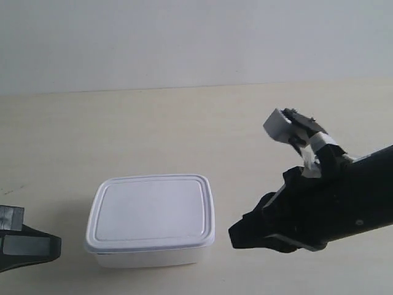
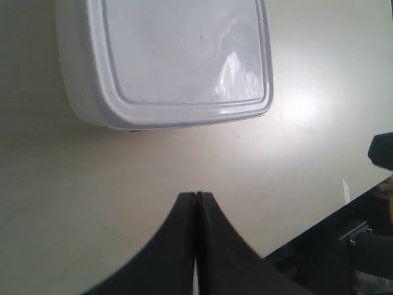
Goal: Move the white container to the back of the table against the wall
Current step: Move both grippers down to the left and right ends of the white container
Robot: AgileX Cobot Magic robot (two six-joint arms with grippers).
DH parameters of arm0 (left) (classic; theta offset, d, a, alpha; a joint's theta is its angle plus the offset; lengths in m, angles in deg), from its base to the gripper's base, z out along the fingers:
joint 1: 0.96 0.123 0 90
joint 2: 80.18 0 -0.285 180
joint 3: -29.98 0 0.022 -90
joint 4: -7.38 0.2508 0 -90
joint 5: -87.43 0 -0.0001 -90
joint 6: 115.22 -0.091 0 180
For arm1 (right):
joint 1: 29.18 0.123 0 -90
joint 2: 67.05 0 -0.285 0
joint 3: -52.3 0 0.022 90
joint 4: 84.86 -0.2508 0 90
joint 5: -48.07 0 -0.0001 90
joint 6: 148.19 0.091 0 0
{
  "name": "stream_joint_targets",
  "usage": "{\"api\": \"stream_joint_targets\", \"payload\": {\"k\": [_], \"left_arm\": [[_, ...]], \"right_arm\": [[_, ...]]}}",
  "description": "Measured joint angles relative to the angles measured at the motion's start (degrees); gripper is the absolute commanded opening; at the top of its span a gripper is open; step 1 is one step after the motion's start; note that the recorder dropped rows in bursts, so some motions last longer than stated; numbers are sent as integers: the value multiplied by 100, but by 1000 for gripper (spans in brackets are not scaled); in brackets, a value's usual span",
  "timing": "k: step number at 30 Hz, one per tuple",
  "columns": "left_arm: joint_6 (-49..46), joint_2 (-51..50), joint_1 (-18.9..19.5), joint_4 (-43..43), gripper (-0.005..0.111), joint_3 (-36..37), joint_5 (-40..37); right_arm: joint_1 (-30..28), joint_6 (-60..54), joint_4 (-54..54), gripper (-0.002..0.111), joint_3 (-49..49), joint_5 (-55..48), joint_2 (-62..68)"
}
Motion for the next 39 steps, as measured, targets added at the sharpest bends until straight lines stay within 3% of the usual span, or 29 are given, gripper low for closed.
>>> {"api": "stream_joint_targets", "payload": {"k": [4, 9, 19, 23, 39], "left_arm": [[0, -27, -450, -12, 0, 0, 283], [371, -62, -1404, 230, 0, 0, 1045], [985, -1129, -2726, 407, 0, 0, 2132], [1008, -1506, -2895, 347, 0, 0, 2397], [962, -2210, -2904, 313, 0, -145, 3185]], "right_arm": [[613, -77, -23, 0, -3, 473, 231], [1246, -77, -144, 0, -34, 1174, 501], [1480, -79, -319, 0, -229, 1763, 1110], [1480, -79, -327, 0, -422, 1784, 1368], [1480, -89, -375, 0, -717, 1943, 2170]]}}
